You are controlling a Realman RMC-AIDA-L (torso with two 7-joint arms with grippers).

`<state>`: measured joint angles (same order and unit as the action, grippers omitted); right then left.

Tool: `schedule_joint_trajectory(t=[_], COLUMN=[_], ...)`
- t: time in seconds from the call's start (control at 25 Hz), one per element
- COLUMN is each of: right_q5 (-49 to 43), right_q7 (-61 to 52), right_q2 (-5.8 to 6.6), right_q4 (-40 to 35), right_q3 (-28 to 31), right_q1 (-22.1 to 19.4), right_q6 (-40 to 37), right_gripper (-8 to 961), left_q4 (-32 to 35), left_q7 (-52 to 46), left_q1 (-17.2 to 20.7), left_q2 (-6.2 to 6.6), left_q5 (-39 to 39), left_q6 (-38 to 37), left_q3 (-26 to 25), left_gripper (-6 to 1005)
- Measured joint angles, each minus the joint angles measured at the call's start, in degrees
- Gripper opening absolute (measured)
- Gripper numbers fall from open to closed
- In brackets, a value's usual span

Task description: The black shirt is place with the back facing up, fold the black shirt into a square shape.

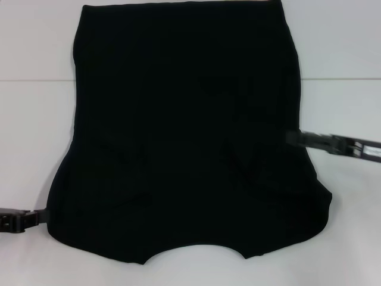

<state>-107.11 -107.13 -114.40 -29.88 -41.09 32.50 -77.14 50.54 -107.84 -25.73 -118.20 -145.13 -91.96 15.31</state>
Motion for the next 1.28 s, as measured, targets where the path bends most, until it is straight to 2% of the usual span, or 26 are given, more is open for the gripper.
schedule_joint_trajectory(t=[0.24, 0.4, 0.52, 0.72, 0.96, 1.28], right_q5=[-2.78, -5.91, -8.4, -10.64, -11.95, -16.46], right_q7=[-5.17, -8.14, -9.52, -10.61, -11.54, -11.58], right_q2=[3.35, 4.63, 5.09, 4.97, 4.07, 2.22], right_q4=[-0.22, -0.33, -0.07, 0.15, 0.17, 0.23], right_q3=[0.1, 0.27, 0.3, -0.02, -0.09, 0.14], right_q1=[-4.67, -6.01, -6.0, -5.25, -3.74, -1.6], right_q6=[-1.62, -2.81, -3.23, -3.28, -2.3, 0.4], right_gripper=[942, 942, 941, 941, 917, 605], left_q4=[-0.17, -0.24, -0.26, -0.27, -0.27, -0.26], left_q7=[0.07, 0.18, 0.17, 0.22, 0.41, 0.43], left_q1=[0.01, 0.04, -0.02, -0.14, -0.15, -0.31], left_q2=[-0.01, -0.09, -0.09, -0.06, -0.02, 0.0], left_q5=[-0.01, 0.01, 0.02, 0.03, 0.03, 0.03], left_q6=[-0.54, -0.26, -0.16, -0.03, 0.1, 0.12], left_q3=[-0.04, -0.02, 0.03, 0.2, 0.02, -0.01], left_gripper=[16, 16, 16, 15, 15, 16])
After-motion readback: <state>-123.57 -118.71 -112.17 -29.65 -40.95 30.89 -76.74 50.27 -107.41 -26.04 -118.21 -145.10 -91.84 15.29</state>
